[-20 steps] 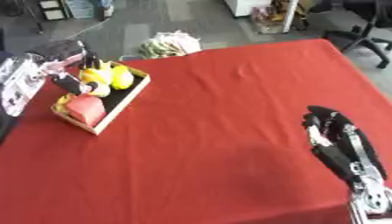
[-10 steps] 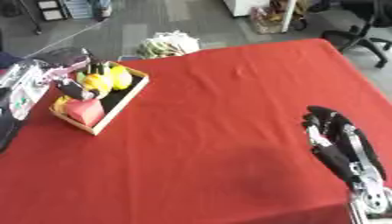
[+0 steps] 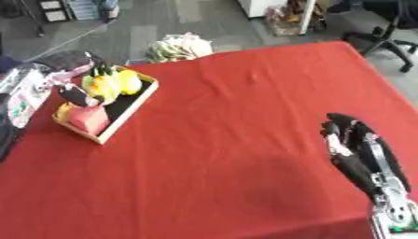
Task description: Pick up objects on the table and place them in the box.
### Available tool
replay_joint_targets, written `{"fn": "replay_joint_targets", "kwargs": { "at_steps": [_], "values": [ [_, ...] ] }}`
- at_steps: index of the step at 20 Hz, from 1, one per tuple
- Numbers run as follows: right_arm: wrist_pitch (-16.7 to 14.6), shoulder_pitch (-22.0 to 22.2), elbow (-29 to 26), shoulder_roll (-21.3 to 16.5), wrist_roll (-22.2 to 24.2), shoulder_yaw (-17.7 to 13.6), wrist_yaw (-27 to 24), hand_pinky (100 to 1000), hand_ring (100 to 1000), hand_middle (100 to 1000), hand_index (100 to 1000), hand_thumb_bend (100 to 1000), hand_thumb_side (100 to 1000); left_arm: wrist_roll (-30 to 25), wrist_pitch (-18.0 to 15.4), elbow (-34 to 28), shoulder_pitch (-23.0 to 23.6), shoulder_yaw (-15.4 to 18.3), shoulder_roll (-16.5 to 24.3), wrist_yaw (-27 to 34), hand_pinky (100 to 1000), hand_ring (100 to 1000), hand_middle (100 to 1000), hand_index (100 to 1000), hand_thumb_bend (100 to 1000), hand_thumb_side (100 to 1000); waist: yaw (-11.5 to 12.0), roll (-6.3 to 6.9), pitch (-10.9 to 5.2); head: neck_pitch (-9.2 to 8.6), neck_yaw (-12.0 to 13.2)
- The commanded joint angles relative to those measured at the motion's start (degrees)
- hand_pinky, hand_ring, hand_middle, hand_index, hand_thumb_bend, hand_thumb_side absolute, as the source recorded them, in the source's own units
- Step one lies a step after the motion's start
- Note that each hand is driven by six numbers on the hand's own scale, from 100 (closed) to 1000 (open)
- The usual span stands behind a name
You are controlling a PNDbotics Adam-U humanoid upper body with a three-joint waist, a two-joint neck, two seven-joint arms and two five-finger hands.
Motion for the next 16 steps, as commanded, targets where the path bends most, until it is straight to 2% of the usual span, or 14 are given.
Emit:
{"fn": "replay_joint_targets", "kwargs": {
  "at_steps": [1,16],
  "values": [
    [0.12,-0.54,-0.5,-0.57,-0.14,-0.41,0.03,761,703,662,796,100,436,-0.33,0.07,-1.29,-0.84,0.64,1.43,0.76,780,672,680,813,710,182,0.1,-0.37,-0.85,-0.17,-0.18],
    [0.28,-0.54,-0.49,-0.61,-0.28,-0.49,0.1,761,703,662,796,100,439,-1.24,1.77,-2.94,0.04,2.0,3.05,3.9,784,678,689,814,741,226,0.67,-0.51,-1.03,-0.17,-0.31]
  ]
}}
